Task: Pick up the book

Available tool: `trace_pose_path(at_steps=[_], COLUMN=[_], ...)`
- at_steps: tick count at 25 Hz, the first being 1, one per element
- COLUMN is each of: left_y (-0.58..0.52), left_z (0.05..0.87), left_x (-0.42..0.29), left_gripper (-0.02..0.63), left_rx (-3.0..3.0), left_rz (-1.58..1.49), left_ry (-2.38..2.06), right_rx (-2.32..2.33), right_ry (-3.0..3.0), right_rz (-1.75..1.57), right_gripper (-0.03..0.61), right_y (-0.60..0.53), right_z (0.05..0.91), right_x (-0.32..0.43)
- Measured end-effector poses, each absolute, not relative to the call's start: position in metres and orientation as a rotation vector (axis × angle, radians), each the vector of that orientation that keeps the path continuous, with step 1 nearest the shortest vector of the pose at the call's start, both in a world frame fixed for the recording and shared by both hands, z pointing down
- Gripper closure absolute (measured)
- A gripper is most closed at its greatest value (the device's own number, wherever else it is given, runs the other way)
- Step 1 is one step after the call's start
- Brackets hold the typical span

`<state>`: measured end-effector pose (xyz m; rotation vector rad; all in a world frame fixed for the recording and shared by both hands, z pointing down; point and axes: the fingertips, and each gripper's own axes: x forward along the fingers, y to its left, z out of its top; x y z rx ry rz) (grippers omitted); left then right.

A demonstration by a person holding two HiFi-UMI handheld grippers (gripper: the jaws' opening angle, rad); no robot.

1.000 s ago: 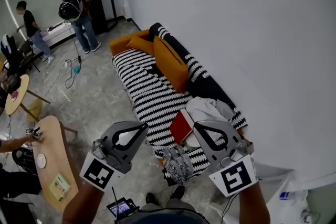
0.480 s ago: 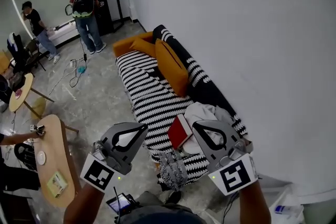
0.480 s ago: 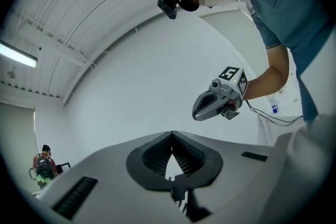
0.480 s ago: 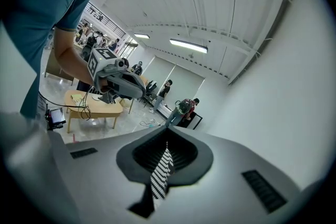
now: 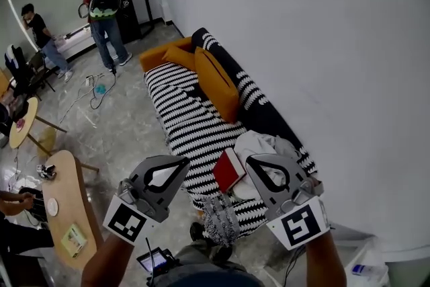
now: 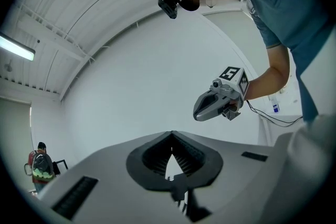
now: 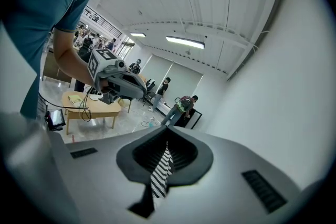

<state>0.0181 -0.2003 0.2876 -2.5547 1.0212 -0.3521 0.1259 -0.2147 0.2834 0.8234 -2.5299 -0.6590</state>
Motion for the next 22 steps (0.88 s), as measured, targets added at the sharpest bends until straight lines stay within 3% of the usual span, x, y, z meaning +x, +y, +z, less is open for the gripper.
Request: trace_pose_path(at_steps=[22], left_y=[-0.298], left_z=[0.313], left_x=[-0.043], left_gripper=[0.609], left_rx=[-2.672], left_rz=[-0.217], left_ry=[0.87], right_rx=[0.87], right_ry=[-2.403], right_rz=[-0.519], right_gripper=[0.566], right_y=[-0.301], right_z=[0.312], right_x=[0.052])
